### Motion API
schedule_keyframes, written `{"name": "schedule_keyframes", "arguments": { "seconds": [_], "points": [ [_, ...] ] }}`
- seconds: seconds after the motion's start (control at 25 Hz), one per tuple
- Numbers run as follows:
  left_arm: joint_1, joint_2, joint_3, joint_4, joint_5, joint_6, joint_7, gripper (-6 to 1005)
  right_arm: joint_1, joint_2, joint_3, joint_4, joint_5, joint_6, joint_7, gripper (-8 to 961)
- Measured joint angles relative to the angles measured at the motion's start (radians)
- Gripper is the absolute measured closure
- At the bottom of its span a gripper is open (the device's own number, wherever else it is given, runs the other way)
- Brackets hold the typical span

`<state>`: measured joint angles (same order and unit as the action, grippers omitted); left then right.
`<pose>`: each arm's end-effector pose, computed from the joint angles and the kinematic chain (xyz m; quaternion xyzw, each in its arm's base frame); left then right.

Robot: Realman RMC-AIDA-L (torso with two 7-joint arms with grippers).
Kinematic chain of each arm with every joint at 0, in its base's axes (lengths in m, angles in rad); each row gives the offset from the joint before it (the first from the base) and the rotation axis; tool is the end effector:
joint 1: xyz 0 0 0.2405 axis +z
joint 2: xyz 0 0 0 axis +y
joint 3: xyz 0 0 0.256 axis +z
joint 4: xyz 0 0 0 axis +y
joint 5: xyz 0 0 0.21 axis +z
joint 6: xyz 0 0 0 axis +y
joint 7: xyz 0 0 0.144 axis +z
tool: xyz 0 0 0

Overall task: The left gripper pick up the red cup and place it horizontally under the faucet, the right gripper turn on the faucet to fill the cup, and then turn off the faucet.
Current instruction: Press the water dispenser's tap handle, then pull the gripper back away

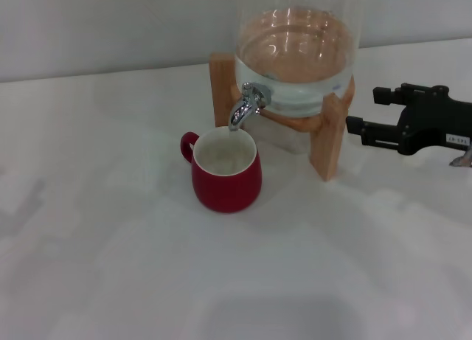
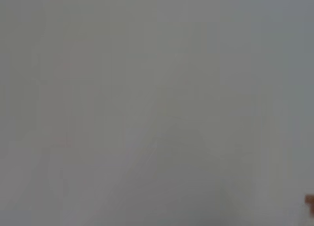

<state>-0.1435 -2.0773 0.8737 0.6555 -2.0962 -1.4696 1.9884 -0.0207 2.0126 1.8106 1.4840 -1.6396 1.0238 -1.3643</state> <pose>-0.3192 0.2767 0.0769 -0.7390 -0.2445 -0.4739 0.4118 0.2454 0.2991 0.0699 -0.8897 0.2225 0.1956 0.3472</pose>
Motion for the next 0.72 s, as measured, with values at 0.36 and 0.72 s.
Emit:
{"name": "schedule_keyframes", "arguments": {
  "seconds": [0.36, 0.72],
  "points": [
    [-0.002, 0.0, -0.048, -0.007, 0.008, 0.022, 0.035, 109, -0.049, 0.003, -0.116, 0.037, 0.074, -0.011, -0.086, 234],
    [-0.014, -0.001, -0.056, -0.018, 0.003, 0.036, 0.031, 110, -0.069, 0.0, -0.328, 0.156, 0.054, -0.104, -0.081, 234]
  ]
}}
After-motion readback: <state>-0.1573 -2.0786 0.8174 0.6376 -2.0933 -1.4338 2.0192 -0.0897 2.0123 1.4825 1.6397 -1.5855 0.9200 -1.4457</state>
